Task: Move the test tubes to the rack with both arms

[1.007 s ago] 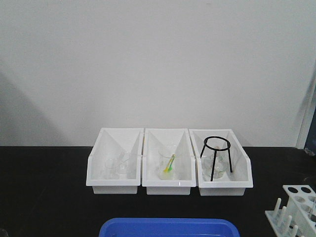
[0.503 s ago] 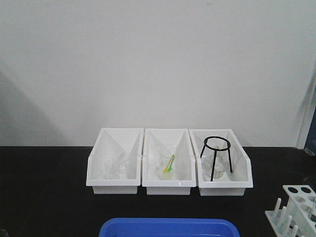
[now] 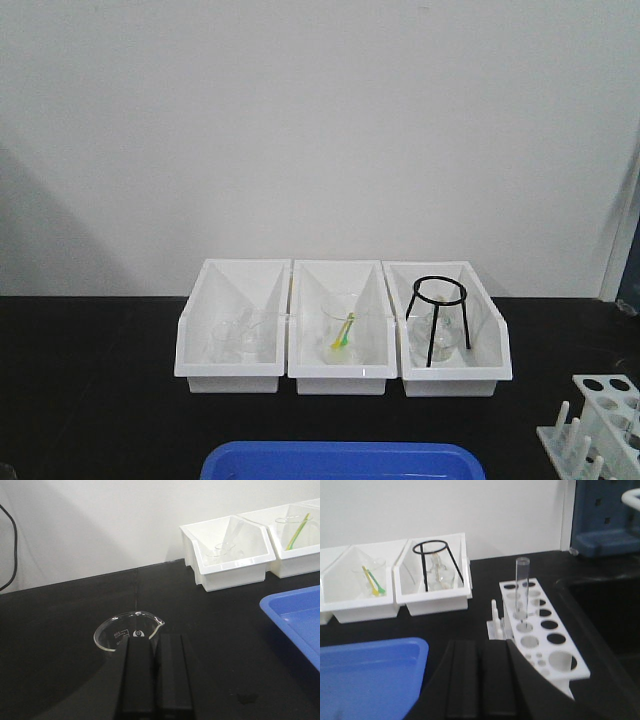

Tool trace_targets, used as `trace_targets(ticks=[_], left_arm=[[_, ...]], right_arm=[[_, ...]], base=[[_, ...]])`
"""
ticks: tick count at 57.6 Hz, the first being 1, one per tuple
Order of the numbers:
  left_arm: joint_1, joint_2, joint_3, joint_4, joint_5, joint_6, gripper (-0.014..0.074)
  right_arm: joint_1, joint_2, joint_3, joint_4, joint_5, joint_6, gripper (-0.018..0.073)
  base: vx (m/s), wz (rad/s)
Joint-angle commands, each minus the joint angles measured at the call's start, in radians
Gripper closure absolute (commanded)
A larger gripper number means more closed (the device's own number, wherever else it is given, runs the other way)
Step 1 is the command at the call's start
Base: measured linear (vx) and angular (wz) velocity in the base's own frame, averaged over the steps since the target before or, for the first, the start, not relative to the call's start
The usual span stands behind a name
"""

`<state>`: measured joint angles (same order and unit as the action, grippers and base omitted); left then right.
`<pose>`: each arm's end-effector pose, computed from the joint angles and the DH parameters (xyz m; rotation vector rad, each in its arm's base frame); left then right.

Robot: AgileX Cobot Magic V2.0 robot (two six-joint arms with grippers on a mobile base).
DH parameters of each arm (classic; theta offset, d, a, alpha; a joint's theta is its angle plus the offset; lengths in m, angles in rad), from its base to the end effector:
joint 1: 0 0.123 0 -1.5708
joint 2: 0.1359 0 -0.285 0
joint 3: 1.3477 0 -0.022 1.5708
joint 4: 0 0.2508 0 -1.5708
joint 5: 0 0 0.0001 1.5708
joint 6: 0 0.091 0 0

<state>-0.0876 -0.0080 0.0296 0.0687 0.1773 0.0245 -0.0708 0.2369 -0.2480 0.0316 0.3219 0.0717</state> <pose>0.0564 -0.0038 0.1875 0.1419 1.6761 0.0136 0.0706 -0.0041 0.2530 0.1474 1.7883 0.0311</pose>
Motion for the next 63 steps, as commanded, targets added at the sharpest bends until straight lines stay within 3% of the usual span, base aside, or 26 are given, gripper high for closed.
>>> trace_targets(ticks=[1,8,14,26,63], left_arm=[[-0.001,-0.011,0.028,-0.003,-0.077,-0.009,0.0611],[-0.001,-0.011,0.028,-0.003,-0.077,-0.009,0.0611],[-0.001,-0.01,0.028,-0.003,-0.077,-0.009,0.0611],[-0.001,-0.01,0.028,-0.003,-0.077,-0.009,0.0611],[-0.001,-0.01,0.028,-0.003,-0.077,-0.009,0.0611]], right_arm=[[0.0,-0.093,0.093,-0.003,-0.116,0.006,0.0567],[0.0,-0.255,0.228,-0.002,-0.116,0.021,0.0567],[-0.001,-0.244,0.292,-0.004,-0.152,0.028,0.0567],[-0.002,-0.251,0.29,-0.069,-0.133,0.029,0.0567],[-0.002,-0.255,0.29,-0.067,-0.129,0.029,0.0567]], base=[[0.0,0.0],[0.0,0.0],[0.0,0.0],[0.0,0.0],[0.0,0.0]])
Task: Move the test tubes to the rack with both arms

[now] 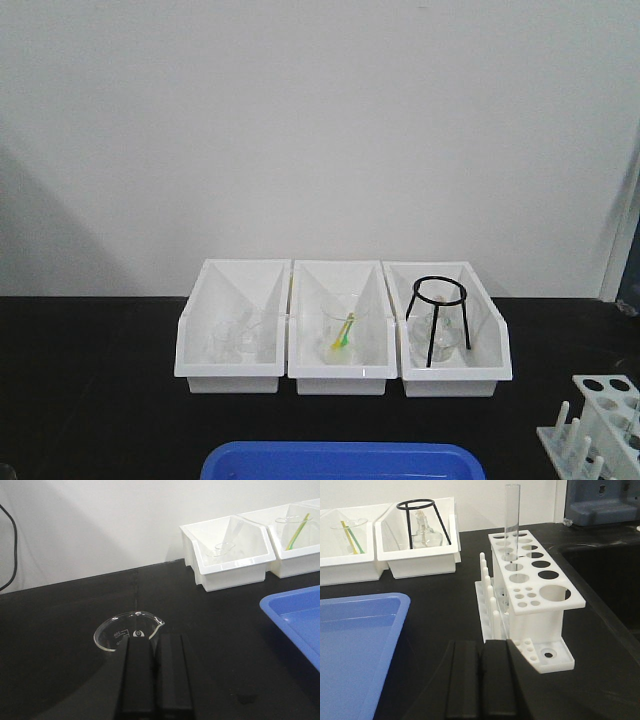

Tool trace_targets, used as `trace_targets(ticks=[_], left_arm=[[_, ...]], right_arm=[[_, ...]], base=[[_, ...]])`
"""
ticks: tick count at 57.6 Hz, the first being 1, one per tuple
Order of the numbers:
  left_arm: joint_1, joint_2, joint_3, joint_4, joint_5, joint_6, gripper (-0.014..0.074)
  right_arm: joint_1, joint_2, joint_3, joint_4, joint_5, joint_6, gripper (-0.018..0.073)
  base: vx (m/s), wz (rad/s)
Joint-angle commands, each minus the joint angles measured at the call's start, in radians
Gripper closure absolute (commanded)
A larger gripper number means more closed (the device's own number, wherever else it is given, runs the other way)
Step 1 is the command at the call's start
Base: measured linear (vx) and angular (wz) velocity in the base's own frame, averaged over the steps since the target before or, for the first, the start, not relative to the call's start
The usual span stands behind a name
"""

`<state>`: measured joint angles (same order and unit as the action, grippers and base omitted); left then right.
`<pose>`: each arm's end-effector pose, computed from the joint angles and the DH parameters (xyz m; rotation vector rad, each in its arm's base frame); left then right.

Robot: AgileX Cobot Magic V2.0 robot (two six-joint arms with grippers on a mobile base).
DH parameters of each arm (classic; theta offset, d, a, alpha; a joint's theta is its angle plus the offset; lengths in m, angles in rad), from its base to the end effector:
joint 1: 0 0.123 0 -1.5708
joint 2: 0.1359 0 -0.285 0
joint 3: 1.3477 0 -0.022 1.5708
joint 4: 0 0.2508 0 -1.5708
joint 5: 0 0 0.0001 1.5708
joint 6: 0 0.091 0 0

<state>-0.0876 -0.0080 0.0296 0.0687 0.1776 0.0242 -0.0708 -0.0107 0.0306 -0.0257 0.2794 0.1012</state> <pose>0.0564 -0.0038 0.1875 0.1416 1.6764 0.0134 0.0547 -0.0045 0.1782 0.1363 1.7776 -0.0022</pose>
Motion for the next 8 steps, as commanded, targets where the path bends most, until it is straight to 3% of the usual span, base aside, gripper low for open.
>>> trace_targets(ticks=[1,8], left_arm=[[-0.001,-0.01,0.028,-0.003,-0.077,-0.009,0.0611],[-0.001,-0.01,0.028,-0.003,-0.077,-0.009,0.0611]], right_arm=[[-0.002,-0.007,0.011,-0.01,-0.087,-0.001,0.0567],[-0.002,-0.007,0.011,-0.01,-0.087,-0.001,0.0567]], base=[[0.0,0.0],[0.0,0.0]])
